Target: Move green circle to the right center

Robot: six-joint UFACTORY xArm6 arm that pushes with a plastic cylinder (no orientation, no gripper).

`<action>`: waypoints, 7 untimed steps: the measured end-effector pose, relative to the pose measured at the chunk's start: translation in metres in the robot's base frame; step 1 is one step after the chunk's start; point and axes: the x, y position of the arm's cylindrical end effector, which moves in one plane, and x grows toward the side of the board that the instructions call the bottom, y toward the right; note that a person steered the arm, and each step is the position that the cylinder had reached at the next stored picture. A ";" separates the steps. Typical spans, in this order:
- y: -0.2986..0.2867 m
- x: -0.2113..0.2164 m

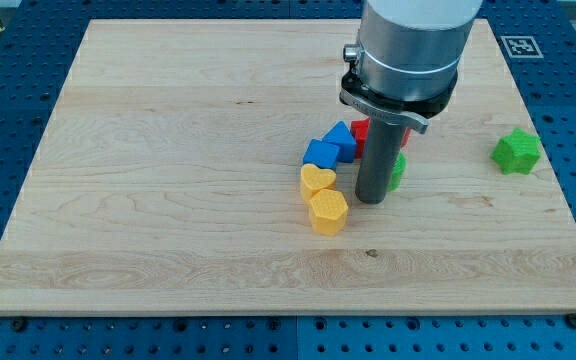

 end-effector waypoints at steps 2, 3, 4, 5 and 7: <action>0.035 -0.009; 0.035 -0.012; 0.025 -0.012; 0.008 -0.014; 0.059 -0.044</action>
